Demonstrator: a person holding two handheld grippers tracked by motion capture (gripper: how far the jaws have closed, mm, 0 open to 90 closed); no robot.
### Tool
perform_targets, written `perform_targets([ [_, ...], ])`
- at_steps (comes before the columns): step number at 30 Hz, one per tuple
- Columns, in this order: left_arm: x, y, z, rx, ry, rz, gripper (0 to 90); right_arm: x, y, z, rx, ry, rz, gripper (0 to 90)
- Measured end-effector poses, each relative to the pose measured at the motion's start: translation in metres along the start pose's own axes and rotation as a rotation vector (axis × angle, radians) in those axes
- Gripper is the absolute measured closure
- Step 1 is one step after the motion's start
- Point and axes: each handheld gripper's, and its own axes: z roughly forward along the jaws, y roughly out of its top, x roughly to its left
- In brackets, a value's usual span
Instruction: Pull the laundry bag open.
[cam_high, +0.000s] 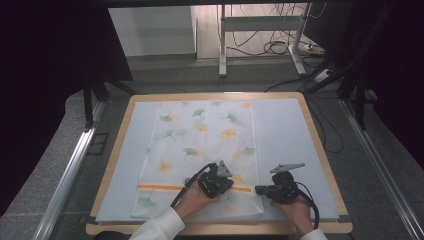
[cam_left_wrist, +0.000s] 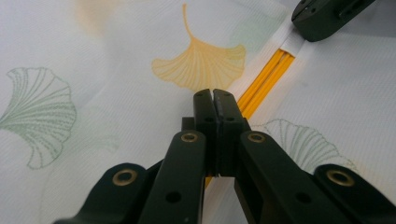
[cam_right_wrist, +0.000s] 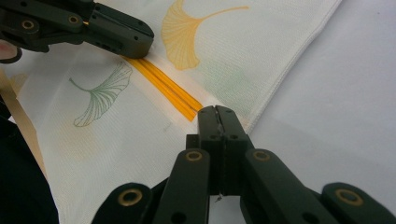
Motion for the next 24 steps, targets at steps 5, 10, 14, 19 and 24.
perform_targets([
  [5, 0.0011, -0.0014, -0.0014, 0.001, 0.002, -0.001, 90.0, 0.0, 0.0, 0.0, 0.0, 0.0, -0.002, 89.5],
  [10, 0.0021, -0.0025, -0.0027, 0.005, 0.004, -0.005, 90.0, 0.0, 0.0, 0.0, 0.0, 0.0, -0.002, 89.5],
  [14, 0.0027, -0.0036, -0.0036, 0.006, 0.005, -0.008, 90.0, 0.0, 0.0, 0.0, 0.0, 0.0, -0.002, 89.5],
  [19, 0.004, -0.005, -0.0048, 0.005, 0.006, -0.009, 90.0, 0.0, -0.0001, 0.0, -0.001, 0.0, -0.004, 89.5],
  [24, 0.0055, -0.0067, -0.0063, 0.007, 0.008, -0.014, 90.0, -0.0001, -0.0002, -0.0001, -0.002, 0.0, -0.005, 89.5],
])
